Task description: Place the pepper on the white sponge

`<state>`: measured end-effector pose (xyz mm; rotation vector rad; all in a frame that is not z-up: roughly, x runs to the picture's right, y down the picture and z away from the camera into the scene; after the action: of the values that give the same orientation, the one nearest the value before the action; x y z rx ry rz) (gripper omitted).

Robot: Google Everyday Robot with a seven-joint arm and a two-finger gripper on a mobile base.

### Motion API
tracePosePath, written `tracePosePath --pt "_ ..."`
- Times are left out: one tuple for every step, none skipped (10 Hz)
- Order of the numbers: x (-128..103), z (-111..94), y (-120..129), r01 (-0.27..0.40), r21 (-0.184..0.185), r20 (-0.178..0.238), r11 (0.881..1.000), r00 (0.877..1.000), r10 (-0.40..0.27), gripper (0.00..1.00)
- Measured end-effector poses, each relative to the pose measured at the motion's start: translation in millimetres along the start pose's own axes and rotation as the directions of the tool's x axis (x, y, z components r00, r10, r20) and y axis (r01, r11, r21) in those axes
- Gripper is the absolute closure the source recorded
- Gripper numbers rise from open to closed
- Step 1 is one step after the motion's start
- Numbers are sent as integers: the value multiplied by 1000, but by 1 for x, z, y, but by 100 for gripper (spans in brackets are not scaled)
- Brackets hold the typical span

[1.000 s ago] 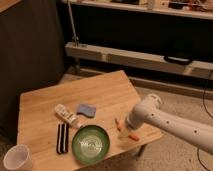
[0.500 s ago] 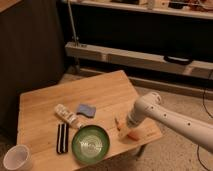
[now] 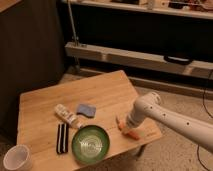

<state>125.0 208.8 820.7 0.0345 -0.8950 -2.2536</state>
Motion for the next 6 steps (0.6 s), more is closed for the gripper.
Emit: tracePosePath --pt "8 -11 -1 5 12 -12 1000 1000 -5 100" --pt "21 -23 -3 21 33 -28 999 999 -20 100" --pt "34 -29 -6 35 48 -37 998 999 -34 100" --pt "55 -34 -11 59 71 -49 996 997 -55 100" --pt "80 -33 -18 85 103 -60 991 995 -79 100" --pt "101 -30 -24 109 130 -70 986 993 -100 100"
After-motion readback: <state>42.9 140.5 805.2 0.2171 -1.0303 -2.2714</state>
